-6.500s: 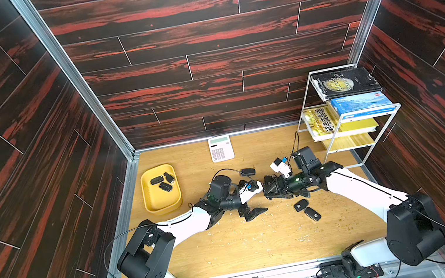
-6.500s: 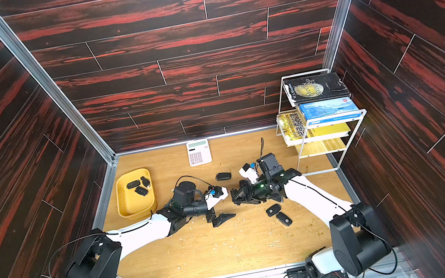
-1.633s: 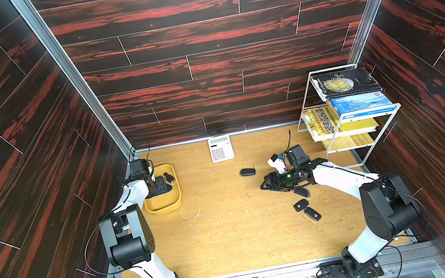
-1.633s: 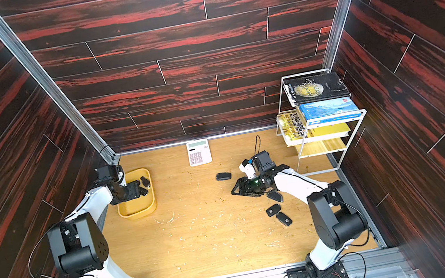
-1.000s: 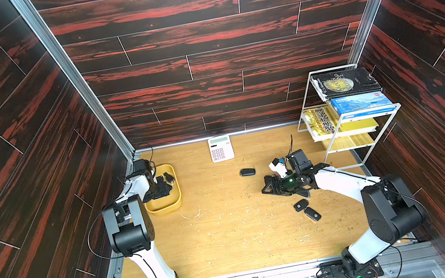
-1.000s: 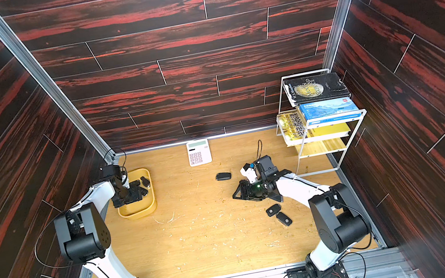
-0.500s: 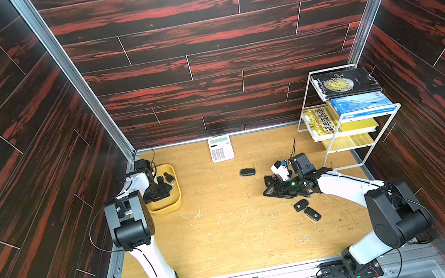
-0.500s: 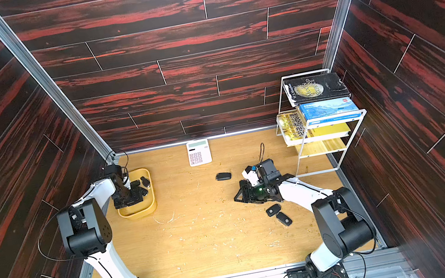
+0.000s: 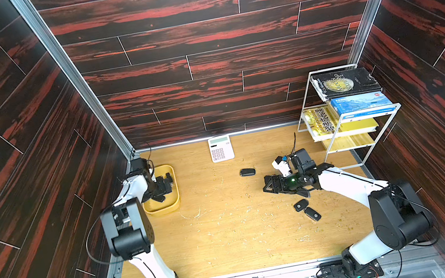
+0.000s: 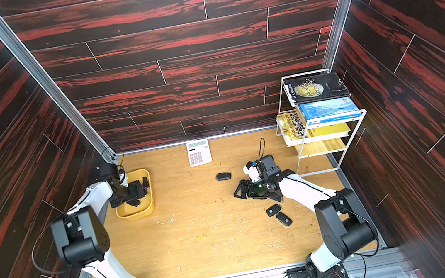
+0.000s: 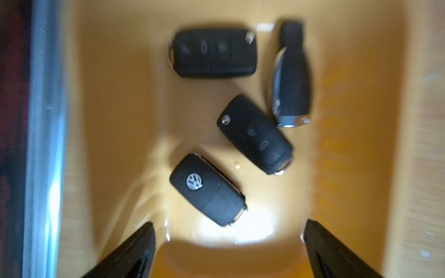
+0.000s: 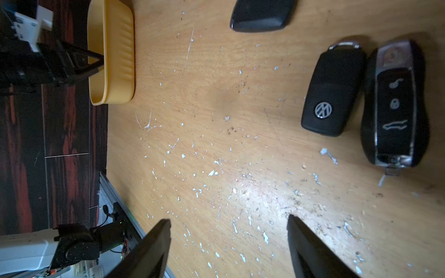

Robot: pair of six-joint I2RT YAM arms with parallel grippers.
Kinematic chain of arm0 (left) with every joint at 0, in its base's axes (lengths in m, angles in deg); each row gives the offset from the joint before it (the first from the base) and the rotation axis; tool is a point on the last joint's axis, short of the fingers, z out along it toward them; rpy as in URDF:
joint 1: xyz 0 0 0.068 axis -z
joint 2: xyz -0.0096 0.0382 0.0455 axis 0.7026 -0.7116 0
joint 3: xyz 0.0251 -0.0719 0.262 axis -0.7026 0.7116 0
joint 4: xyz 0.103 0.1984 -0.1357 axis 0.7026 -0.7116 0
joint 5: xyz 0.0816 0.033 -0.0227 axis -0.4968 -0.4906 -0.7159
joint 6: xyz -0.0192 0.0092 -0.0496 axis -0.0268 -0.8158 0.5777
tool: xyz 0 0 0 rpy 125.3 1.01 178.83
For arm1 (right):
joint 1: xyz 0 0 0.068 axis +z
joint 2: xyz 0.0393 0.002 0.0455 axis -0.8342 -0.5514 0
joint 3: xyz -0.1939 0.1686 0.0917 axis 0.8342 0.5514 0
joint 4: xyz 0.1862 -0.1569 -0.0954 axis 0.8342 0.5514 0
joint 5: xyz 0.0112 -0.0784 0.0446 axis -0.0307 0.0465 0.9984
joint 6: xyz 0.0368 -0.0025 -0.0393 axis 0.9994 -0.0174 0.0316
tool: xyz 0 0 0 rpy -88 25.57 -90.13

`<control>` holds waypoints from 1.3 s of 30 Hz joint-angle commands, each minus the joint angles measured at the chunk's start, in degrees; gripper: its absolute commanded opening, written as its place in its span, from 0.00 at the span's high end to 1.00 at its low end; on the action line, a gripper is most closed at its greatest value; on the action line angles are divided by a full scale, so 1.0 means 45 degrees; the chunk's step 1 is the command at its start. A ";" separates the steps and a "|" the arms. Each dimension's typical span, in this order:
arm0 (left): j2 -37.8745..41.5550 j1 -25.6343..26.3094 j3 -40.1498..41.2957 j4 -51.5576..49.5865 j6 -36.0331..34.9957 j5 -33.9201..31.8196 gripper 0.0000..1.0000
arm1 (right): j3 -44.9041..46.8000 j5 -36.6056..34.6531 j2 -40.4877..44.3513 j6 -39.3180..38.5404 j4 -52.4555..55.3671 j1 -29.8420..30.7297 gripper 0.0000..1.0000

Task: Place the car key into the storage box
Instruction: Place the car key in the storage box, then pick up the car key from the center of the board.

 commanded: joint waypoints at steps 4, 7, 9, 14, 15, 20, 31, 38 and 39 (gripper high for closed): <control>0.2946 0.0030 0.0510 0.1804 0.3401 0.2527 0.00 | -0.0749 -0.2406 0.0477 -0.0484 0.1770 -0.0075 0.14; 0.4400 0.0152 0.1694 0.3499 0.4923 0.3913 0.00 | -0.1046 -0.4448 0.0490 -0.0484 0.2941 -0.0075 0.14; 0.5668 0.0270 0.2950 0.5765 0.6108 0.5083 0.00 | -0.1047 -0.5564 0.0638 -0.0322 0.3496 -0.0075 0.15; 0.7336 0.1149 0.3426 0.7360 0.7109 0.6923 0.00 | -0.0636 -0.7072 0.1354 0.0503 0.4741 -0.0005 0.18; 0.7478 0.1404 0.3243 0.7014 0.7000 0.7123 0.00 | -0.0482 -0.7363 0.1536 0.0731 0.4960 -0.0008 0.18; 0.7979 0.2399 0.3330 0.7202 0.8221 0.7259 0.00 | 0.0373 -0.7889 0.2531 0.1605 0.5710 -0.0014 0.18; 0.8069 0.3277 0.4480 0.8662 0.9662 0.8567 0.00 | 0.2085 -0.7680 0.3584 0.3104 0.6713 0.0003 0.19; 0.8347 0.4160 0.4481 0.8943 0.9250 0.8192 0.00 | 0.3014 -0.7876 0.3376 0.3580 0.6093 0.0003 0.20; 0.8364 0.4299 0.4519 0.8967 0.9197 0.8038 0.00 | 0.2987 -0.7875 0.3318 0.3594 0.5972 0.0003 0.21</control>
